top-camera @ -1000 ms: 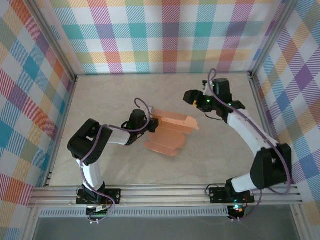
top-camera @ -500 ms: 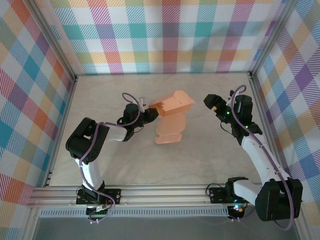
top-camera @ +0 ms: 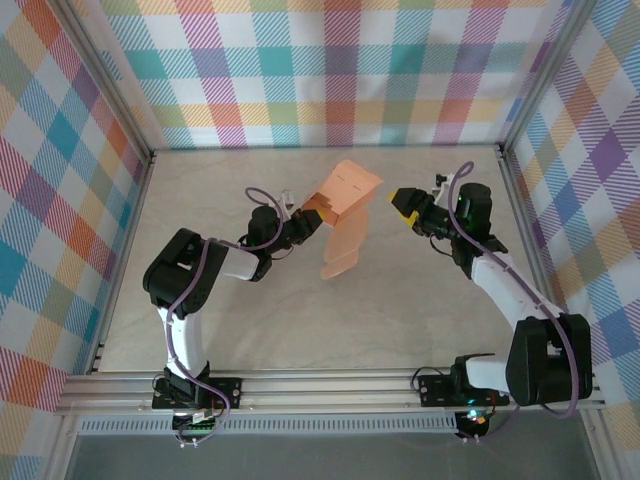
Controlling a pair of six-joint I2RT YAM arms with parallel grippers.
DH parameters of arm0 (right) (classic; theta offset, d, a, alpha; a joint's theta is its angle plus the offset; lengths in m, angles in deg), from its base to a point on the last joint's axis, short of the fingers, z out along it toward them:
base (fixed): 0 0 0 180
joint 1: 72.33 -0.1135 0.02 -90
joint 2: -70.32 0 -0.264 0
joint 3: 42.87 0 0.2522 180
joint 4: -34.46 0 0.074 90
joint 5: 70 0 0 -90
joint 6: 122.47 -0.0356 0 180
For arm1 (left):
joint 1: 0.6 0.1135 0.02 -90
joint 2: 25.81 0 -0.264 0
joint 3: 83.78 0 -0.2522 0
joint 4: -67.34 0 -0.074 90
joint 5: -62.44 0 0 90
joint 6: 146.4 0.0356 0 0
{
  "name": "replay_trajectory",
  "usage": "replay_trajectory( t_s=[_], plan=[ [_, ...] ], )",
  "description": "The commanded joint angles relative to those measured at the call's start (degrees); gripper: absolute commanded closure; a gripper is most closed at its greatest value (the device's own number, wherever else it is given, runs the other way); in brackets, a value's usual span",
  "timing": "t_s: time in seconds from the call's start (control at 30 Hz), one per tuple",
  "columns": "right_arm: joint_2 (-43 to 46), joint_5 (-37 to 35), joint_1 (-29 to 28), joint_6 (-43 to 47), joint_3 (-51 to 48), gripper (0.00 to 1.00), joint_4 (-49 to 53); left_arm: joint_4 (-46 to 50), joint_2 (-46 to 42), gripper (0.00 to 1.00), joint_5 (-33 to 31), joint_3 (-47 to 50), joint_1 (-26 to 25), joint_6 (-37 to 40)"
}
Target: Fold the paper box
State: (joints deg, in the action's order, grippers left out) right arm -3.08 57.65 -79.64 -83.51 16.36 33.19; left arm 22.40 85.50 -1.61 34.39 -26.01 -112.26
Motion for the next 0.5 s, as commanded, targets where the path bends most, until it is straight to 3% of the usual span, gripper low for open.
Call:
replay_trajectory(
  t_s=[0.0, 0.47],
  plan=[
    [-1.0, 3.8, -1.4, -0.6, 2.8, 0.32, -4.0, -5.2, 0.4, 1.00, 1.6, -1.5, 0.3, -1.8],
    [-5.5, 4.6, -6.5, 2.4, 8.1, 0.42, 0.3, -6.4, 0.6, 1.00, 2.9, -1.4, -0.1, -0.5]
  ],
)
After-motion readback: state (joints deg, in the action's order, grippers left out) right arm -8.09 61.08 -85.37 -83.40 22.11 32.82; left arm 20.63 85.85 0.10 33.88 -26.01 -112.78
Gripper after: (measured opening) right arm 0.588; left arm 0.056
